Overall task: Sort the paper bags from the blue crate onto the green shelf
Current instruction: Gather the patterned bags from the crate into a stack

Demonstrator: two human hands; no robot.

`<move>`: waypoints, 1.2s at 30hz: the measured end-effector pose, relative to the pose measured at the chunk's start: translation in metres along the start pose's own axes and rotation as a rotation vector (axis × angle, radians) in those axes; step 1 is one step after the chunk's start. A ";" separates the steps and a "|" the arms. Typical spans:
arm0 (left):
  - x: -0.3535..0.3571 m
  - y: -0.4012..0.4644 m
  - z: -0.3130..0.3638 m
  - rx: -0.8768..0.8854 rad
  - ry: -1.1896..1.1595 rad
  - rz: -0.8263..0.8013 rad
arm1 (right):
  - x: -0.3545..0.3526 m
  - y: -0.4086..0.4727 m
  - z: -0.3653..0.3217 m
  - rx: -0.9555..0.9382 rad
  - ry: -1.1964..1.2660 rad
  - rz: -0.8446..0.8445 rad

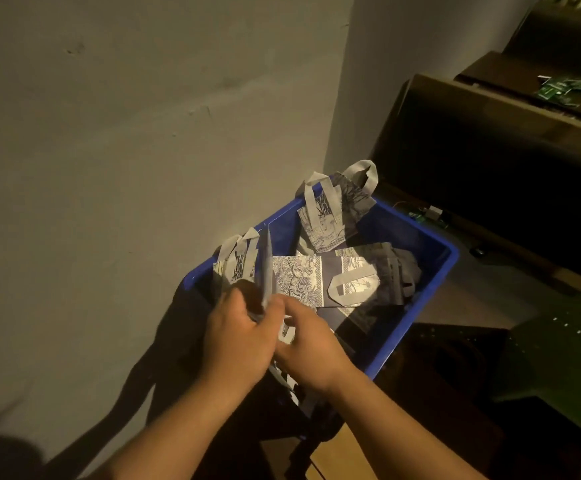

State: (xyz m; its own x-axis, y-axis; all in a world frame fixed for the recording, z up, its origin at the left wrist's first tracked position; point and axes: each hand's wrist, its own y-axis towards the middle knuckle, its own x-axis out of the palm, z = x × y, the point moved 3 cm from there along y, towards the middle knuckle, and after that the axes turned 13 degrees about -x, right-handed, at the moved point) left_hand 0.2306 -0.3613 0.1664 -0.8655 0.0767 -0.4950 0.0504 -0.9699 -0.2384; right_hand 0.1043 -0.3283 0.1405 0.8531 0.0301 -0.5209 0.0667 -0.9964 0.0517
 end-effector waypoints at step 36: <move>-0.015 0.101 0.020 0.176 0.323 0.096 | -0.080 -0.039 0.014 0.141 0.800 0.800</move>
State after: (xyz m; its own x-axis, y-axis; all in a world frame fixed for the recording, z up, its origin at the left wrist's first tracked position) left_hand 0.2388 -0.4656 0.1667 -0.6578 0.0250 -0.7528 0.0132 -0.9989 -0.0447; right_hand 0.0260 -0.2929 0.1685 0.7136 -0.6263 0.3139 -0.6600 -0.7512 0.0018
